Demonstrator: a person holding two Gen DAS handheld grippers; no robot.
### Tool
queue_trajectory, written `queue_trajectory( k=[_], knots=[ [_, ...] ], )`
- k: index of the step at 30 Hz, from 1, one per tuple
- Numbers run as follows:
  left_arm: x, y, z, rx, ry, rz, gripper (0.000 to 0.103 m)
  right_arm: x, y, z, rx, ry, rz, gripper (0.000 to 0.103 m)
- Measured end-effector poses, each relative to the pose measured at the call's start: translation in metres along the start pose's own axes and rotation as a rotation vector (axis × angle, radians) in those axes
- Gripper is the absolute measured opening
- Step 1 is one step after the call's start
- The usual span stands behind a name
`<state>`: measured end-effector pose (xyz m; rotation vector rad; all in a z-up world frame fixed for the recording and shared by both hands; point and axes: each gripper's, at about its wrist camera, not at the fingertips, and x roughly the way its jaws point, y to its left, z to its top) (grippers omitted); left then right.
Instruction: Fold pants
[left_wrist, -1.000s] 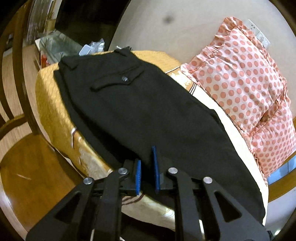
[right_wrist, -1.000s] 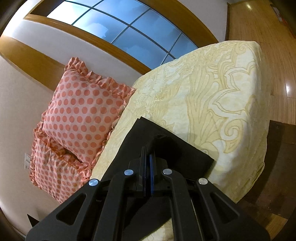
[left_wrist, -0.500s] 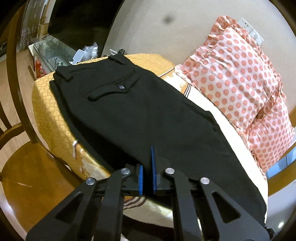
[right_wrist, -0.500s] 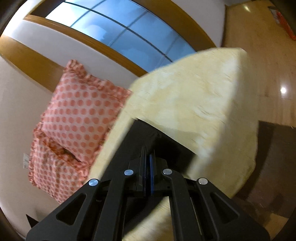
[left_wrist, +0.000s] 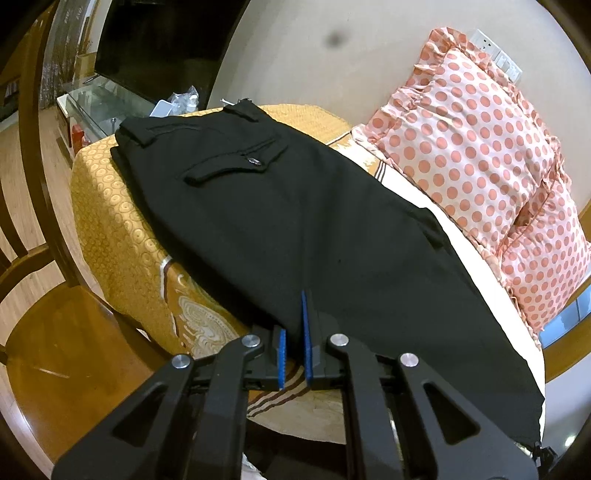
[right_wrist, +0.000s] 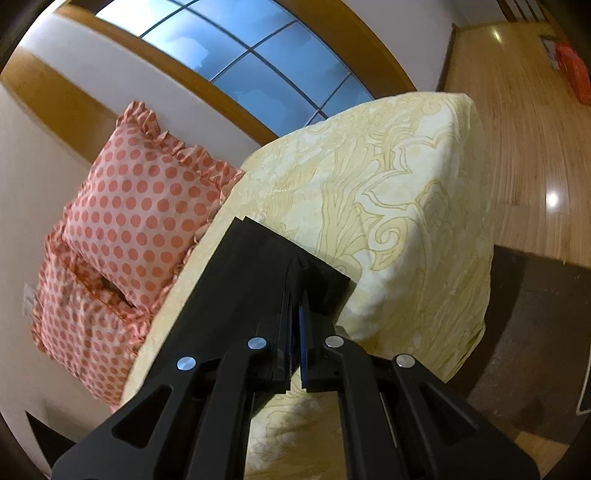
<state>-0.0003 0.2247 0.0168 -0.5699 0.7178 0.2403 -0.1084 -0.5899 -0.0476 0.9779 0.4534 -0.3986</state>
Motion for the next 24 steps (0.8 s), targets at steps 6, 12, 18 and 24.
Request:
queue_trajectory(
  k=[6,12,18,24],
  knots=[
    [-0.030,-0.006,0.000,0.047,-0.174,0.141,0.052,-0.019,-0.002,0.011,-0.006,-0.071,-0.031,0.036],
    [-0.042,-0.042,0.001,0.165,-0.270,0.112,0.073,-0.019,0.000,0.020,-0.050,-0.145,-0.062,0.066],
    [-0.007,-0.074,-0.012,0.247,-0.148,0.008,0.073,-0.007,0.014,0.001,-0.161,-0.123,-0.070,0.063],
    [0.015,-0.085,-0.024,0.282,-0.086,-0.023,0.079,-0.012,0.036,-0.040,-0.282,-0.044,0.052,0.049]
  ],
)
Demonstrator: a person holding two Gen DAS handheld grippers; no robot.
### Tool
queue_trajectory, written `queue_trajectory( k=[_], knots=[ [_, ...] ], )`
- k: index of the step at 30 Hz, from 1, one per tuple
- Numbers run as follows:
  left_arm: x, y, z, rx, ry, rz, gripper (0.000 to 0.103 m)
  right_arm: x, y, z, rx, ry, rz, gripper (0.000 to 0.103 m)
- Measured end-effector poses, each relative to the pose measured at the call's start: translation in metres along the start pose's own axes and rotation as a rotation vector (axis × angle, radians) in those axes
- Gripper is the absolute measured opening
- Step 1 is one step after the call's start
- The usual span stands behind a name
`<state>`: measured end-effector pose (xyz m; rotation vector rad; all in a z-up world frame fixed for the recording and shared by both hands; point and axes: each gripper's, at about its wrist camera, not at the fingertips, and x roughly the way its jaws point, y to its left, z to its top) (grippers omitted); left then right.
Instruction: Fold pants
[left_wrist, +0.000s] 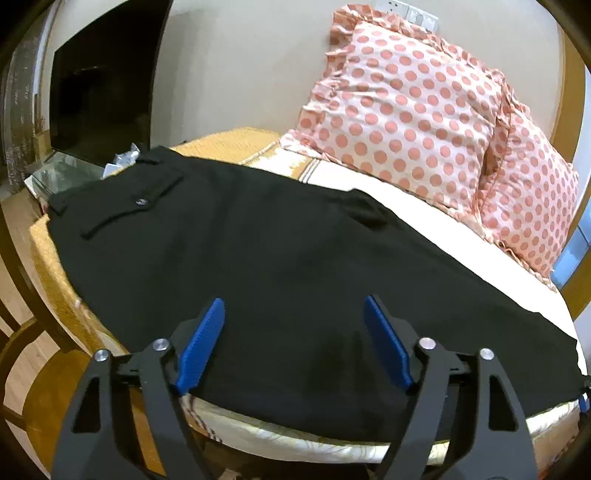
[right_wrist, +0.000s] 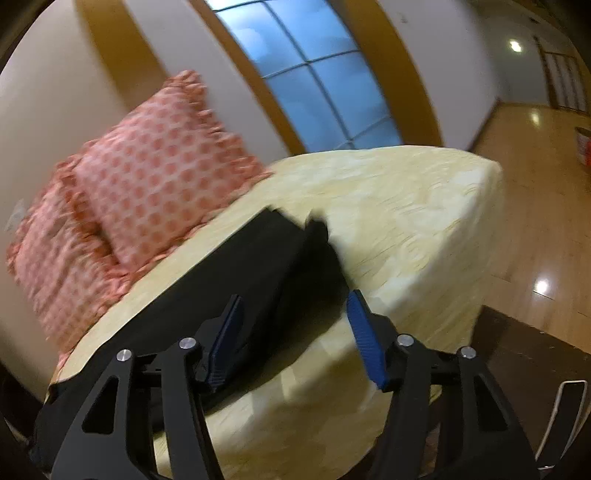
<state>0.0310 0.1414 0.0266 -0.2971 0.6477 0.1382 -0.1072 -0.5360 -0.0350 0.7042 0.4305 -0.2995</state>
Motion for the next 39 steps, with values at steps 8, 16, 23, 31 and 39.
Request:
queue_trajectory(
  k=[8,16,23,31,39],
  knots=[
    [0.008,-0.003,-0.007,0.034,0.020,-0.029,0.093,0.006,-0.006,0.001,0.114,-0.039,0.030,0.035],
    [0.011,-0.015,-0.019,0.141,0.006,0.004,0.101,0.013,-0.035,0.015,0.279,-0.050,0.012,0.005],
    [0.009,-0.010,-0.018,0.125,-0.008,-0.025,0.101,0.003,0.068,0.033,-0.006,-0.083,0.130,0.005],
    [0.007,-0.007,-0.017,0.087,-0.022,-0.050,0.101,0.019,0.297,-0.061,-0.486,0.195,0.636,0.005],
    [0.006,-0.001,-0.015,0.055,-0.021,-0.084,0.101,0.055,0.339,-0.193,-0.737,0.558,0.626,0.004]
  ],
)
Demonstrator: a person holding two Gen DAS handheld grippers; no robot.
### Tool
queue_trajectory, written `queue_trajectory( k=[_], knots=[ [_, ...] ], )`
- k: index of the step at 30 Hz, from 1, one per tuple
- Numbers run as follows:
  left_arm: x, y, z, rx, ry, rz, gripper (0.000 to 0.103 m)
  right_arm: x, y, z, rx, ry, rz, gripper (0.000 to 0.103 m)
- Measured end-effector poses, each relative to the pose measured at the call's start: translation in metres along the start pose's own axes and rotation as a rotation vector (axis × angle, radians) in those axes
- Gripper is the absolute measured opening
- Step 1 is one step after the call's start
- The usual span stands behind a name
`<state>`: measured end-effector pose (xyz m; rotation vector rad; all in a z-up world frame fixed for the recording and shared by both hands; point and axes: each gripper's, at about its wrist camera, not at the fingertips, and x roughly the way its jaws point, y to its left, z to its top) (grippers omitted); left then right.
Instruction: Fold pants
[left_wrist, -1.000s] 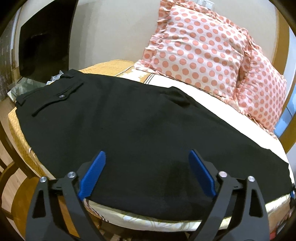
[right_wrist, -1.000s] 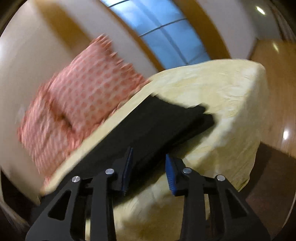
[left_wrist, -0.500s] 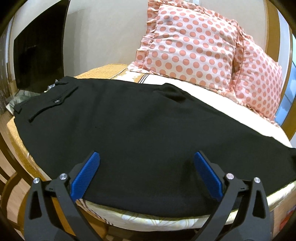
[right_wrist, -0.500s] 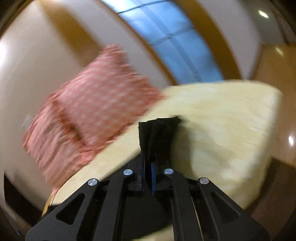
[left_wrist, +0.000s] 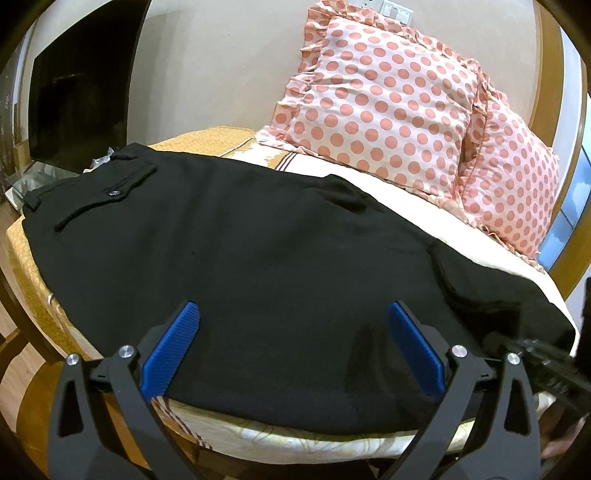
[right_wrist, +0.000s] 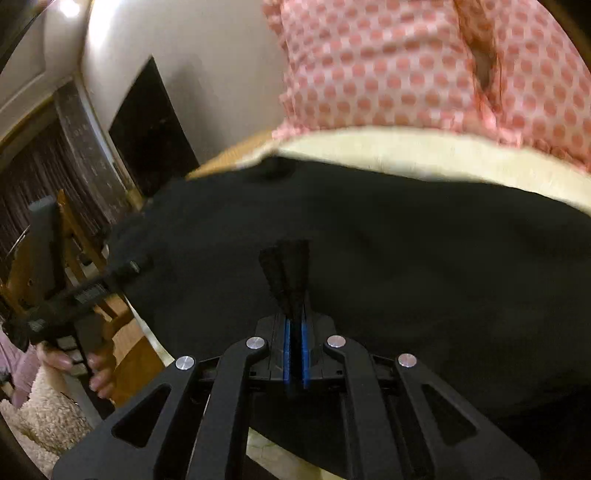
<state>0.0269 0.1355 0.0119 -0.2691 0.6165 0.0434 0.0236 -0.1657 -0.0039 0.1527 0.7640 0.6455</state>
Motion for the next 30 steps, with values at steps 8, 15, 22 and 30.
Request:
queue_trajectory(
  k=[8,15,22,30],
  knots=[
    [-0.001,-0.001,0.000,0.005,-0.005,0.011,0.101,-0.010,0.011,0.031,0.029,-0.136,-0.011,0.004],
    [-0.001,-0.002,-0.001,0.000,-0.009,0.006,0.101,0.018,0.040,0.014,-0.024,-0.069,0.014,0.004],
    [-0.002,0.000,0.001,0.004,-0.008,0.006,0.101,0.027,0.057,-0.002,-0.146,-0.051,-0.042,0.018],
    [-0.030,0.028,0.008,-0.114,-0.084,-0.088,0.101,-0.009,0.062,0.005,-0.205,-0.179,0.014,0.063]
  ],
)
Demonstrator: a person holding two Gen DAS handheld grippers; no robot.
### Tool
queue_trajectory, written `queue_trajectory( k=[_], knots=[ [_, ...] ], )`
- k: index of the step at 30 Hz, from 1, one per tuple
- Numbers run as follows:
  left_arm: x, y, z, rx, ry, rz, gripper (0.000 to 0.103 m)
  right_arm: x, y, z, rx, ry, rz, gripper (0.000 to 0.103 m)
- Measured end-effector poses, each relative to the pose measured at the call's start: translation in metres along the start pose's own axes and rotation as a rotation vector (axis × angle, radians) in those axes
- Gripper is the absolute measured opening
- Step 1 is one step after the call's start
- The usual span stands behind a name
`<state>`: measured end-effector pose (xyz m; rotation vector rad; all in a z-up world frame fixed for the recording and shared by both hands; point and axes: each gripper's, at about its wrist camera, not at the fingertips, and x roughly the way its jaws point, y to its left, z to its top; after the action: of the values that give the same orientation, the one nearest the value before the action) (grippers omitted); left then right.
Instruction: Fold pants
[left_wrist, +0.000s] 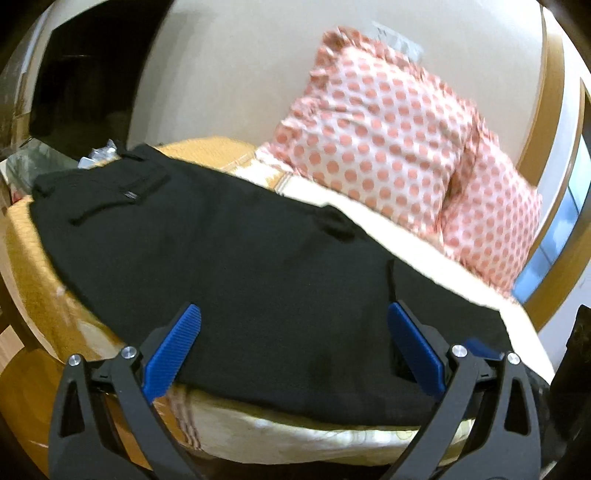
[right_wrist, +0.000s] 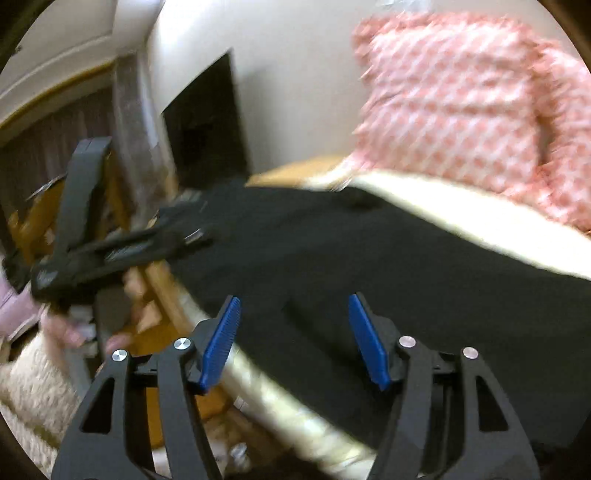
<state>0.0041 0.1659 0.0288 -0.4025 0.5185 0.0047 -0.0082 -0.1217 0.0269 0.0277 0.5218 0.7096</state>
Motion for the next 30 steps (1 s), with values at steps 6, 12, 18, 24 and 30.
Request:
queue_trajectory(
  k=[6,12,18,24,30],
  knots=[
    [-0.024,0.026,0.014,-0.032,-0.087,0.121,0.101,0.034,-0.022,-0.009,-0.040,0.179,-0.174,0.063],
    [-0.033,0.081,0.039,-0.211,-0.100,0.192,0.101,0.030,-0.029,-0.015,0.000,0.158,-0.114,0.064],
    [-0.038,0.124,0.057,-0.345,-0.113,0.169,0.101,0.029,-0.025,-0.015,-0.009,0.147,-0.107,0.066],
    [-0.032,0.114,0.071,-0.280,-0.111,0.140,0.101,0.029,-0.021,-0.016,-0.021,0.141,-0.102,0.071],
    [-0.019,0.151,0.072,-0.446,-0.047,0.106,0.101,0.028,-0.021,-0.017,-0.025,0.139,-0.097,0.072]
  ],
)
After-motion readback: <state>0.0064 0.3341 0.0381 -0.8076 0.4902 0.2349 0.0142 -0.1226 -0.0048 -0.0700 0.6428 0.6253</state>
